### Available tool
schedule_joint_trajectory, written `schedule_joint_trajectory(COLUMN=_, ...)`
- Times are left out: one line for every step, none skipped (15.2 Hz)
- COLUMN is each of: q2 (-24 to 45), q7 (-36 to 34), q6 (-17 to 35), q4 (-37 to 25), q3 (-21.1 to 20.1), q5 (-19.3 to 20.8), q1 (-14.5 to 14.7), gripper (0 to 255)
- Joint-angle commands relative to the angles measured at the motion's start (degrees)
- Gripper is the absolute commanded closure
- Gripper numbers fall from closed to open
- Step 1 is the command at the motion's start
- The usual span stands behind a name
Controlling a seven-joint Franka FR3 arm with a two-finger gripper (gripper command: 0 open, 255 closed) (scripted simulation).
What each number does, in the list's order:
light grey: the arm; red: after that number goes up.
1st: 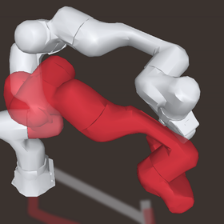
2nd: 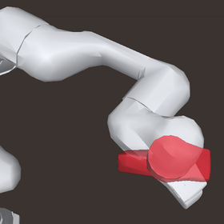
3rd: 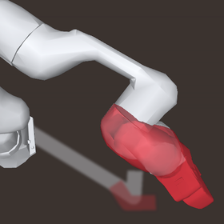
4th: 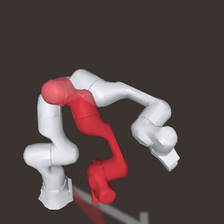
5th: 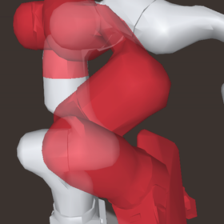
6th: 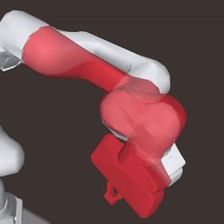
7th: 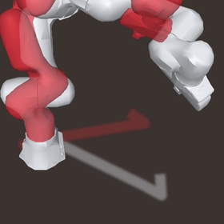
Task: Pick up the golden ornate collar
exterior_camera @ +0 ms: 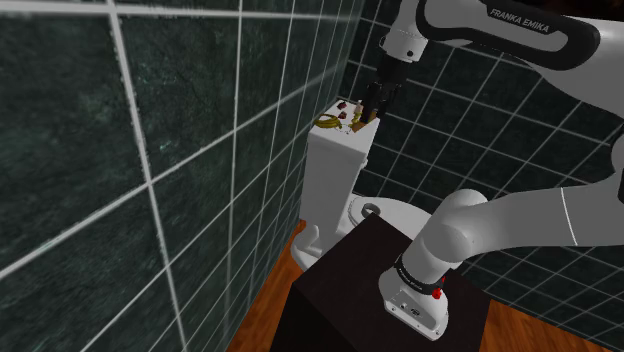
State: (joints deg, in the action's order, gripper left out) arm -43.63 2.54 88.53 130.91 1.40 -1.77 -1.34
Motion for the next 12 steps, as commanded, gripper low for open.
schedule_joint_trajectory(q2=0.0, q7=0.0, q6=0.0, q4=0.0, q3=0.0, q5=0.0, q1=0.0, gripper=0)
schedule_joint_trajectory(q2=1.4, q7=0.2, q6=1.6, q4=0.0, q3=0.5, q5=0.3, q1=-0.4, gripper=0)
schedule_joint_trajectory(q2=2.7, q7=0.3, q6=3.2, q4=0.0, q3=1.1, q5=0.6, q1=-0.8, gripper=0)
schedule_joint_trajectory(q2=4.2, q7=0.5, q6=4.8, q4=-0.1, q3=1.6, q5=0.8, q1=-1.1, gripper=0)
schedule_joint_trajectory(q2=5.7, q7=0.6, q6=6.3, q4=-0.3, q3=2.1, q5=1.1, q1=-1.5, gripper=0)
schedule_joint_trajectory(q2=7.2, q7=0.8, q6=7.8, q4=-0.6, q3=2.7, q5=1.3, q1=-1.8, gripper=0)
schedule_joint_trajectory(q2=8.7, q7=0.9, q6=9.3, q4=-0.9, q3=3.2, q5=1.4, q1=-2.2, gripper=0)
schedule_joint_trajectory(q2=10.3, q7=1.1, q6=10.7, q4=-1.3, q3=3.8, q5=1.6, q1=-2.5, gripper=0)
schedule_joint_trajectory(q2=11.9, q7=1.2, q6=12.1, q4=-1.7, q3=4.3, q5=1.7, q1=-2.8, gripper=0)
schedule_joint_trajectory(q2=13.5, q7=1.4, q6=13.5, q4=-2.2, q3=4.9, q5=1.7, q1=-3.1, gripper=0)
schedule_joint_trajectory(q2=15.2, q7=1.6, q6=14.8, q4=-2.8, q3=5.4, q5=1.8, q1=-3.4, gripper=0)
schedule_joint_trajectory(q2=16.9, q7=1.7, q6=16.1, q4=-3.4, q3=6.0, q5=1.8, q1=-3.7, gripper=0)
